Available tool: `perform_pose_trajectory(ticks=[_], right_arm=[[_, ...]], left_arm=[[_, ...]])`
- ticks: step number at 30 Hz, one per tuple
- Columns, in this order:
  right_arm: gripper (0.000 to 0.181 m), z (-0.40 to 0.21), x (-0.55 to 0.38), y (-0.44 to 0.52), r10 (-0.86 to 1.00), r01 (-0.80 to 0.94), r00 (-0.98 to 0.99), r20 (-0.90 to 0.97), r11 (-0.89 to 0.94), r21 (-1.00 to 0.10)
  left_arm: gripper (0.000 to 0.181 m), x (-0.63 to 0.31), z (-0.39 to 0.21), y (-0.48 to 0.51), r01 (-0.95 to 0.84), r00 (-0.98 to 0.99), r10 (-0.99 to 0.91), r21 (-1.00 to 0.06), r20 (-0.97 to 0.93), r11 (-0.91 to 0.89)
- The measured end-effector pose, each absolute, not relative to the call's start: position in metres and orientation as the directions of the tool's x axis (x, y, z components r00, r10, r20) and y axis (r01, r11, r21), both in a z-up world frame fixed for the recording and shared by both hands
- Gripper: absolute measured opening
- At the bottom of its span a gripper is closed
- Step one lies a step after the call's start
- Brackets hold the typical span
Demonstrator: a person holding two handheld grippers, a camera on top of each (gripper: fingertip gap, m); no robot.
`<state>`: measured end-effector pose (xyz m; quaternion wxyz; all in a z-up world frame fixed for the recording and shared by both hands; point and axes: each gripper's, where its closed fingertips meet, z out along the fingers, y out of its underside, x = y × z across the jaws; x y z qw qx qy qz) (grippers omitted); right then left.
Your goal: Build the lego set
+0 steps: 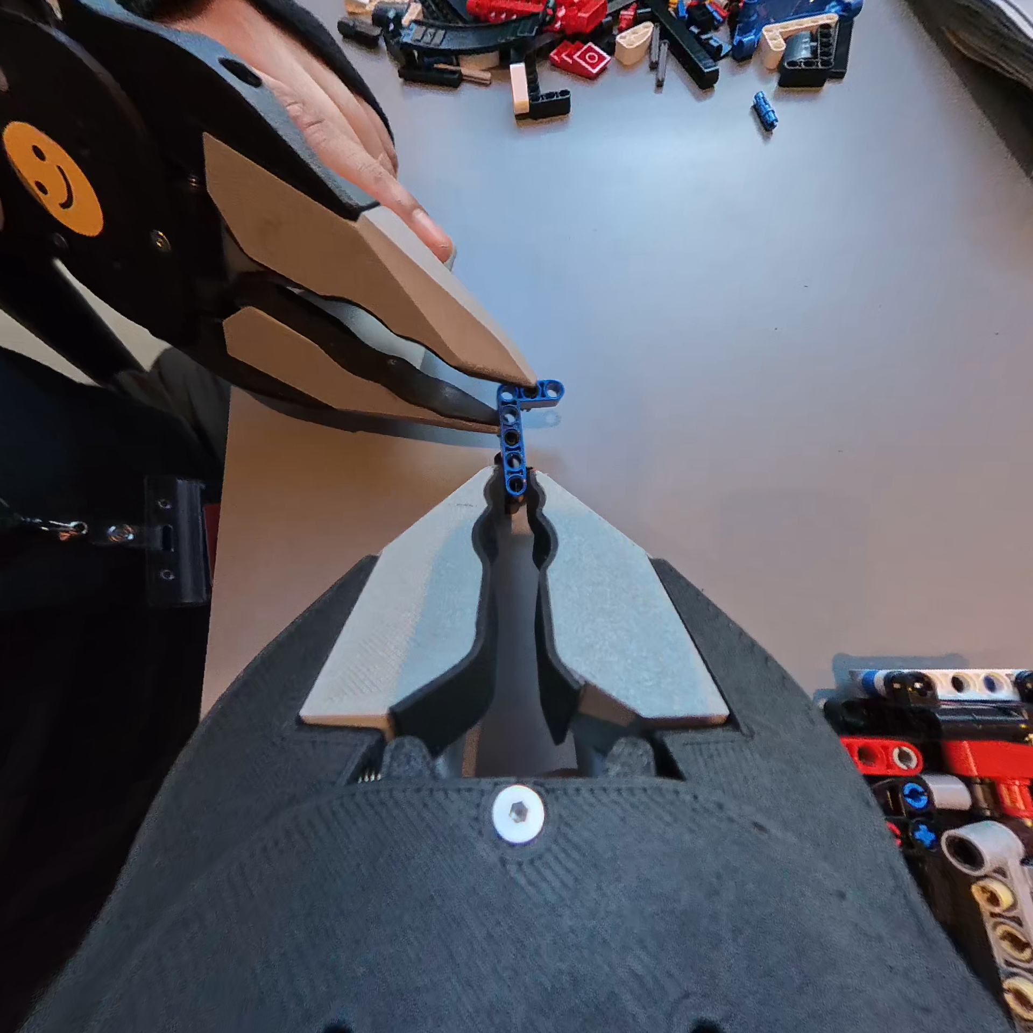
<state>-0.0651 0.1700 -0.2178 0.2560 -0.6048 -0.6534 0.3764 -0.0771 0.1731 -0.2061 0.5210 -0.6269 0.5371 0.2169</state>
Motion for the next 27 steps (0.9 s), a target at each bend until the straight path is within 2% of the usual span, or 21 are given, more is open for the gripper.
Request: perform_pose_trajectory(ticks=[7,27], right_arm=[[0.004,-0.207,-0.064,0.169,0.948,0.565,-0.156,-0.277,-0.144,-0.812],[0.004,-0.209,-0.064,0.170,0.957,0.567,-0.147,-0.248,-0.124,-0.814]], left_arm=[[0.015,-0.077,-0.202,0.173,-0.871,0.385,-0.435,-0.476,-0.814,0.122],[0.013,-0.081,-0.201,0.173,-0.843,0.434,-0.447,-0.528,-0.782,0.105]])
